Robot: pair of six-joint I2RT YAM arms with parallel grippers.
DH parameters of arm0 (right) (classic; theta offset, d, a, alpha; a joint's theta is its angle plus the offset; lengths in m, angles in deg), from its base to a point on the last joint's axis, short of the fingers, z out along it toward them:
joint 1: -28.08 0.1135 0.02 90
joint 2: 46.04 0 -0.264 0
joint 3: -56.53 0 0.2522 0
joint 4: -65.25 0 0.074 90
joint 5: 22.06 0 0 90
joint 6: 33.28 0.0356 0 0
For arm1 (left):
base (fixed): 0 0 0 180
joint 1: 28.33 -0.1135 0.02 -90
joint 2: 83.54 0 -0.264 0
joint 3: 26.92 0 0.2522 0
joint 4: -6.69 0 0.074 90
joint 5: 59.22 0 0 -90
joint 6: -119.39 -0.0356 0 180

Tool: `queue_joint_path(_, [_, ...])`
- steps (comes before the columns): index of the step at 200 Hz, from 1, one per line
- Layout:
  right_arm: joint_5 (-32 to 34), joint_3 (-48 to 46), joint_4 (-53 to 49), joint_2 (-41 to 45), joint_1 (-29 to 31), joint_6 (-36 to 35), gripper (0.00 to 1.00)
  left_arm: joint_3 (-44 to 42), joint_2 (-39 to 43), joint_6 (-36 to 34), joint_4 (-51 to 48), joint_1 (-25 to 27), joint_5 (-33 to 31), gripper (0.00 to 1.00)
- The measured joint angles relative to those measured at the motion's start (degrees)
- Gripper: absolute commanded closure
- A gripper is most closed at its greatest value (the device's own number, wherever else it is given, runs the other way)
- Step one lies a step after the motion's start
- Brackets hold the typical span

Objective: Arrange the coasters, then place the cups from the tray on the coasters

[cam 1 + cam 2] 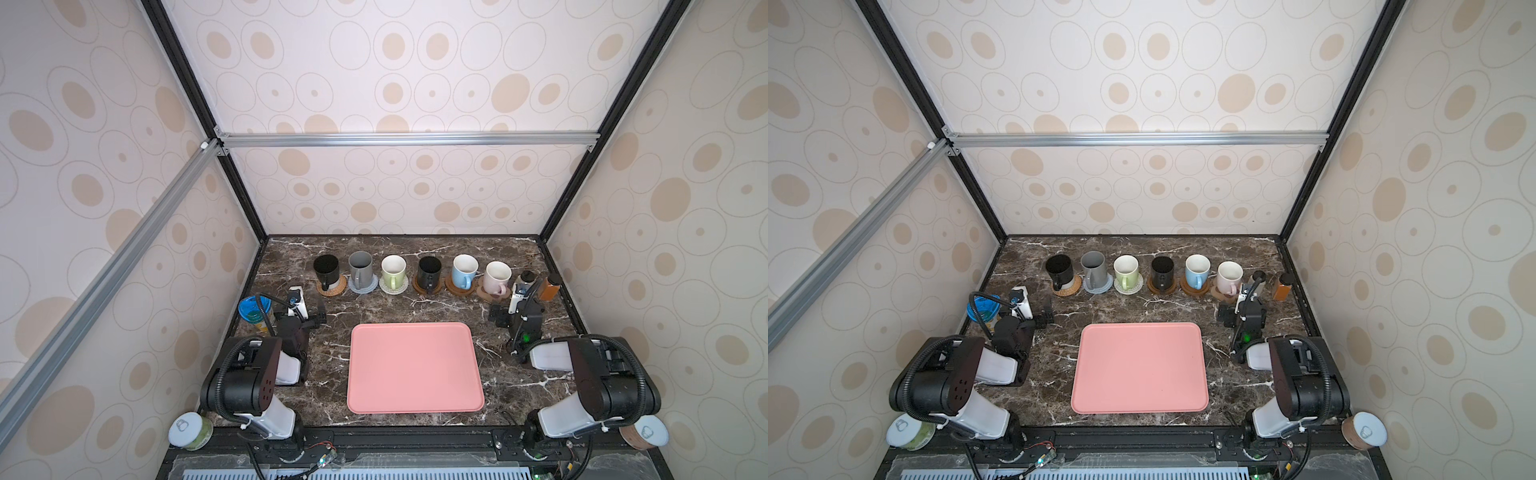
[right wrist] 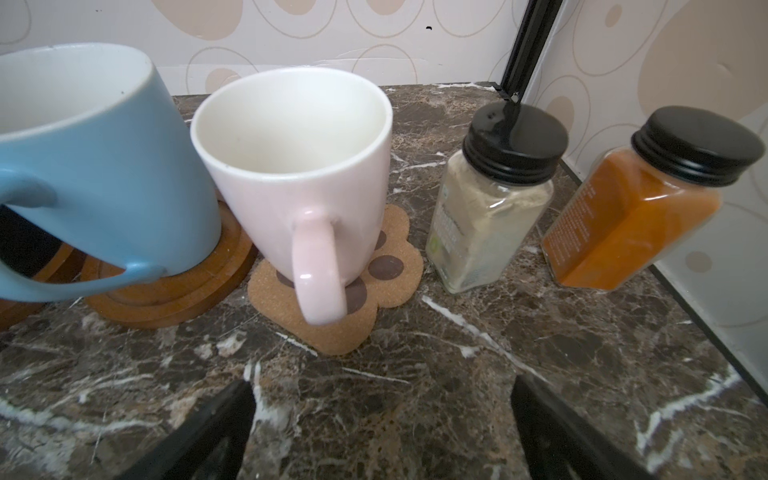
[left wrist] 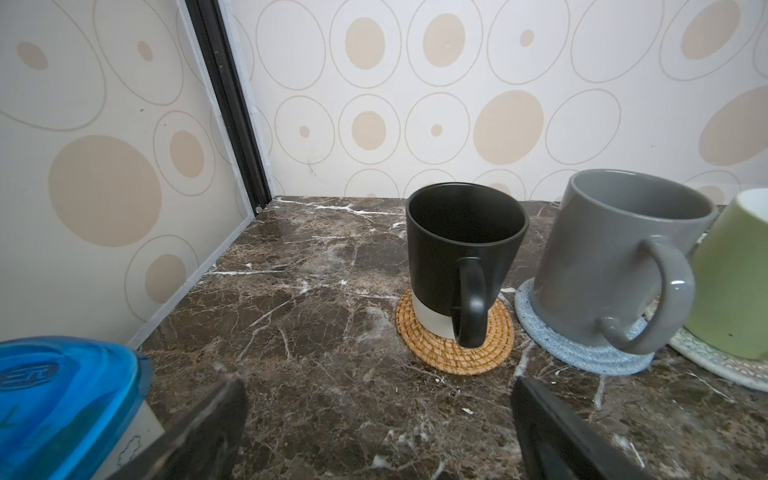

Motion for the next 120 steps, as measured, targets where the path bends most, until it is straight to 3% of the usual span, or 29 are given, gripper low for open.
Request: queue_joint_path(120, [-0.02,0.26,-0.02,0.00,0.04,-0.24,0.00,0.00,0.00,-0.31,0.02,0.00,0.68,0.00])
